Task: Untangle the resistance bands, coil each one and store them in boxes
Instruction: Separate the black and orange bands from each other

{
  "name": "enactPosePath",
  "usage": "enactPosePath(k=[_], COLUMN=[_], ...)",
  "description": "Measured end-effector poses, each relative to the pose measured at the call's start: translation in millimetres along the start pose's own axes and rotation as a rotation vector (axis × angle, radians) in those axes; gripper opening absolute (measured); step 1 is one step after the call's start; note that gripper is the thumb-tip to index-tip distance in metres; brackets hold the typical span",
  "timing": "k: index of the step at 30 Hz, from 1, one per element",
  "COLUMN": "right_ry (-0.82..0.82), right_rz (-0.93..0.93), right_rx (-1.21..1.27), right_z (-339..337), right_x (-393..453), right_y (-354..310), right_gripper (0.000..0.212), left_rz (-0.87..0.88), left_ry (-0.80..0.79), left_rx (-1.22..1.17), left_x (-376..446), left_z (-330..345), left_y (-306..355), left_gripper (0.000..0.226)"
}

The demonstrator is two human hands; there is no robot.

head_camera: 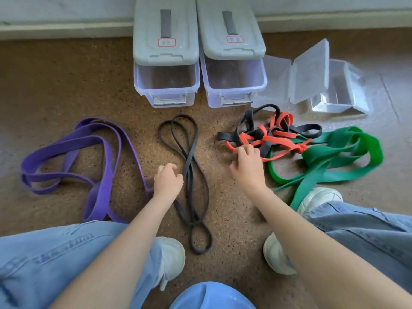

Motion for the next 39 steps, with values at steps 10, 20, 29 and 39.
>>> enactPosePath(k=[10,20,29,39], right_ry=[-0.197,-0.214,-0.099,-0.436], right_rz=[-0.215,-0.137,-0.054,-0.157], right_rx=[-0.37,0.381,0.627,0.656], right_z=[-16.1,-222.5,-297.8,-267.5], right_x=[52.3,76.1,11.2,-69.3], right_y=[34.2,-60.8,-77.6,-102.8], right_gripper=[0.048,0.009,0.018,0.055], left_rz=[0.217,0.683,0.801,0.542], left_ry=[-0.031,-0.119,-0.25,-0.392], left_rx=[-0.065,-0.529,-0.51,-0.972], left_x=[-20.7,-81.5,-131.8,-125.4], left_z=[-2.4,-111.0,-219.9,-235.8], left_y=[73.6,190.8,195.6,171.1], left_gripper=[0.036,0.084,0.035,0.024])
Point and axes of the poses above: each hand's wrist, its own x-axis towards the middle knuckle, its own z-axis out of the palm, y = z × x, the point moved 8 cm from there along x, towards the middle knuckle, and after that the axes turned 13 degrees about y, right-handed, at the moved point
